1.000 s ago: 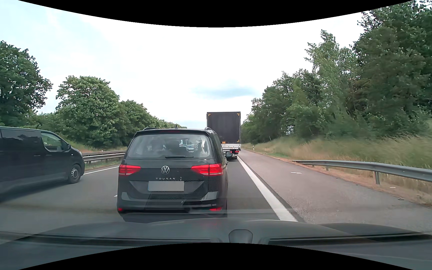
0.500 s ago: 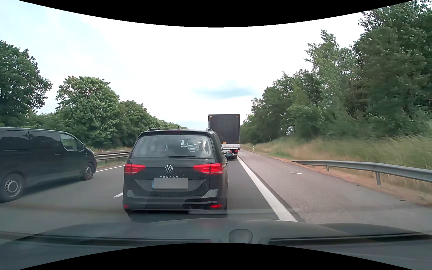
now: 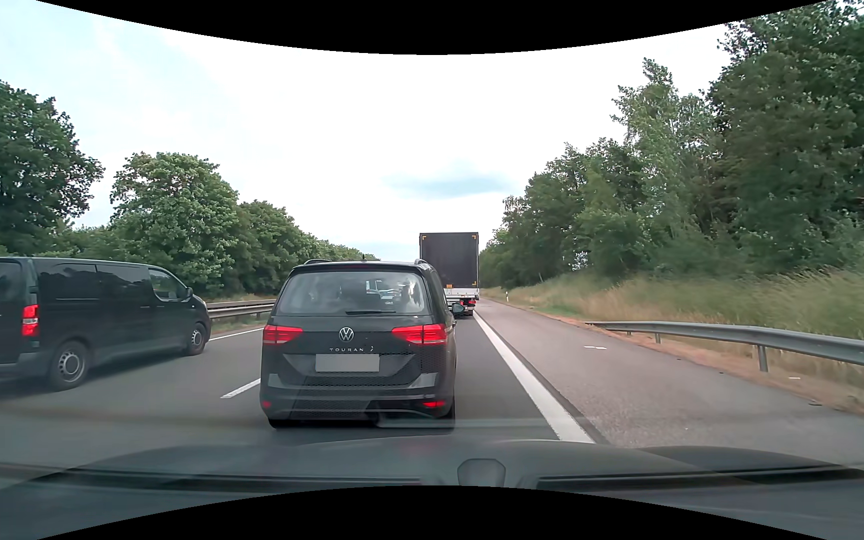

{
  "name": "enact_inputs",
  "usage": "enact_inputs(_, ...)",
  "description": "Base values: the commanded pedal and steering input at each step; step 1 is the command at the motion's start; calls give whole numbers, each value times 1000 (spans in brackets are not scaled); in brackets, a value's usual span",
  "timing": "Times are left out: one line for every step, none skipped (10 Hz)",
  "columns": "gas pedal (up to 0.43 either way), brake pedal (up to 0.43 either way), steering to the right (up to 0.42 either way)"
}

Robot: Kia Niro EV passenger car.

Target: Follow the waypoints while adhering to traffic rules and regulations

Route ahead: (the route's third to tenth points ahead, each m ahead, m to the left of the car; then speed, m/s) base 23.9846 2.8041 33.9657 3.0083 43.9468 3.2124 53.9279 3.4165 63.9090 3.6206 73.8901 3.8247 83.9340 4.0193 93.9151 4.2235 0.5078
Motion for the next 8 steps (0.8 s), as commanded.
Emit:
enact_inputs(118, 0, -1)
enact_inputs(130, 0, -1)
enact_inputs(138, 0, -1)
enact_inputs(138, 0, -1)
enact_inputs(138, 0, -1)
enact_inputs(138, 0, -1)
enact_inputs(138, 0, 0)
enact_inputs(138, 0, 0)
